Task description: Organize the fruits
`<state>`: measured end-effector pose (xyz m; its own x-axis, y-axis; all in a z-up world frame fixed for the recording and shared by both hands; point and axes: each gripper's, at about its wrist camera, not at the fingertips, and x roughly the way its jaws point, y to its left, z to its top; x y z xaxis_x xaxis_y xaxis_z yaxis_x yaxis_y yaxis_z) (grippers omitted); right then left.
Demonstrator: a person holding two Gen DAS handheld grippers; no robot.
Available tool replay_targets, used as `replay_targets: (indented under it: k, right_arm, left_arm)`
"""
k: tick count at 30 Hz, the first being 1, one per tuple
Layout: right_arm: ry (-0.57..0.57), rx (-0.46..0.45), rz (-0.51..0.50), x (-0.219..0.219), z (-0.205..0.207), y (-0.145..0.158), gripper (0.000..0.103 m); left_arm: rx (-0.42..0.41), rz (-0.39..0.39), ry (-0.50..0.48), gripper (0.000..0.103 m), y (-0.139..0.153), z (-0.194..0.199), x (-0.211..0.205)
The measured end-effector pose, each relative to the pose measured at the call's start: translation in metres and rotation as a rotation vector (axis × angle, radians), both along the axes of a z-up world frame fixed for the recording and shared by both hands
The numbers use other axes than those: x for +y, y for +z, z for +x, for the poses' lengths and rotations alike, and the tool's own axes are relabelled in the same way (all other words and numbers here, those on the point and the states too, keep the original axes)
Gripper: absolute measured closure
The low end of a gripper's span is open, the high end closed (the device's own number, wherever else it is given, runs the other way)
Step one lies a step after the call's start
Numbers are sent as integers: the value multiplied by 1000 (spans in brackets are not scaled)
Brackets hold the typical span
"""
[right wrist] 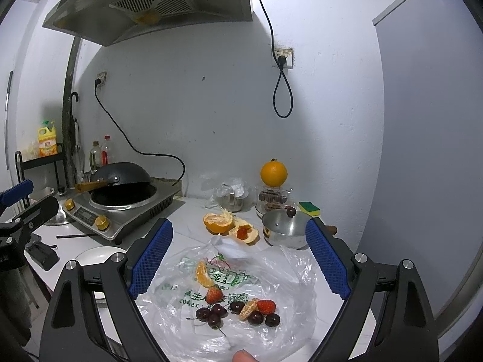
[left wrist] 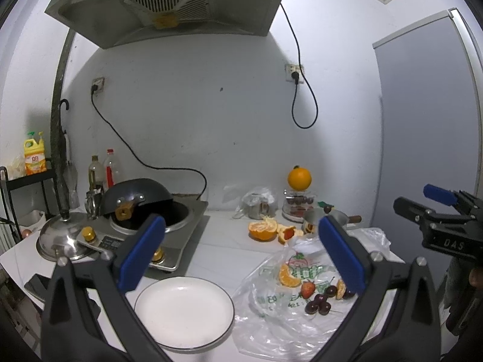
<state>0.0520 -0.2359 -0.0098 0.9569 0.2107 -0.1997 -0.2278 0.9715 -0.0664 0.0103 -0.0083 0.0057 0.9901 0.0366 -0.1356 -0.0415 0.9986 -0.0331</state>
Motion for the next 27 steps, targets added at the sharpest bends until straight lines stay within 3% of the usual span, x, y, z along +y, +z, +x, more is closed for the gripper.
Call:
replay_targets:
  k: [27]
  right_arm:
    - [0, 3, 3, 0, 2, 2, 11]
  left_arm:
    - [-1, 6, -8, 0, -1, 8, -8]
